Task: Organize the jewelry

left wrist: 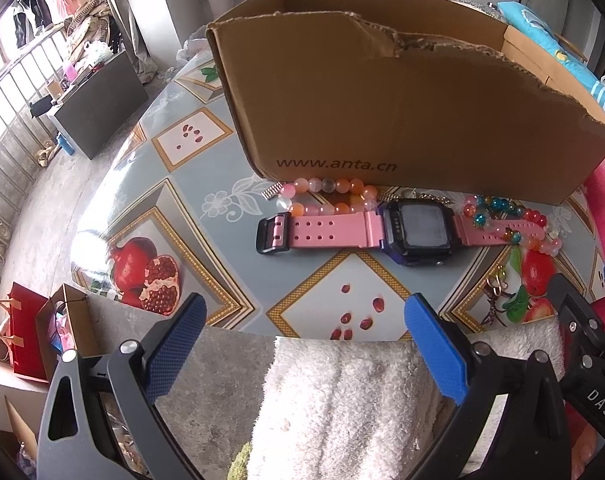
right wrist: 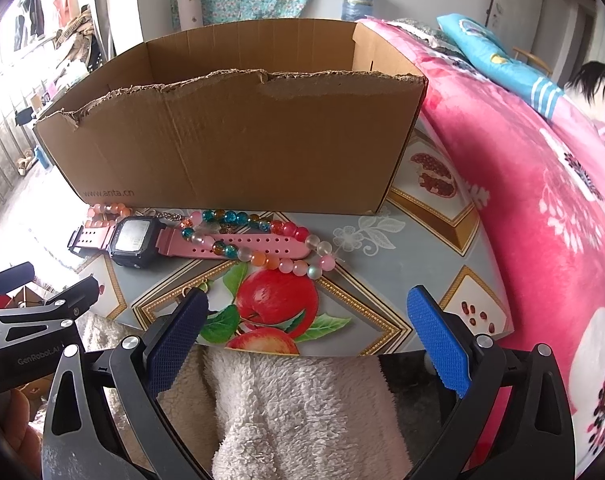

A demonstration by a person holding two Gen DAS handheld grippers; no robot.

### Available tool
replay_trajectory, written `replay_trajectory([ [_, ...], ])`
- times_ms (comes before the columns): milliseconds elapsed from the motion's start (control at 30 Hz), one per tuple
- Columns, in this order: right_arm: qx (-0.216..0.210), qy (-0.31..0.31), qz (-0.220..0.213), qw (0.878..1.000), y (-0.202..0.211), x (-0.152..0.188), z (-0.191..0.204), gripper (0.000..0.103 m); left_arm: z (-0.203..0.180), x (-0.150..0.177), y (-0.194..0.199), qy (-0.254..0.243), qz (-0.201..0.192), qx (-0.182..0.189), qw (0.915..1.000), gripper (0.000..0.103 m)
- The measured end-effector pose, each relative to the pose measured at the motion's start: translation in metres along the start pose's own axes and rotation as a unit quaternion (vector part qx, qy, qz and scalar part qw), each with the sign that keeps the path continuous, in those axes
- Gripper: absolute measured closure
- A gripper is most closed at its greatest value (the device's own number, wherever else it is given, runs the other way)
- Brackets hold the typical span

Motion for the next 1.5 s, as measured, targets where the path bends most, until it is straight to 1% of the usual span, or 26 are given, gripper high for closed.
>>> replay_trajectory([
  [967, 0.004, 0.002, -0.001, 1.000, 0.0015, 0.0004, 0.0015, 0.007, -0.0015, 0.0041, -0.0008, -0.008, 0.001, -0.004, 1.0000, 0.006],
  [1500, 0.007, -0.003, 0.003, 1.000, -0.0012, 0.0019, -0.0050, 0.007, -0.0056, 0.0034, -0.0017, -0.010, 0.003, -0.010, 0.9999, 0.006],
])
Point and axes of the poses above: each gripper's, at about its wrist camera, not at the fingertips, and y roughly against the way its jaws point, z to its left, x to its underside, the point moved 6 cm from there along -y, roughly the way its jaws point, and after that the axes turned 11 degrees about x, right-handed, at the moved point
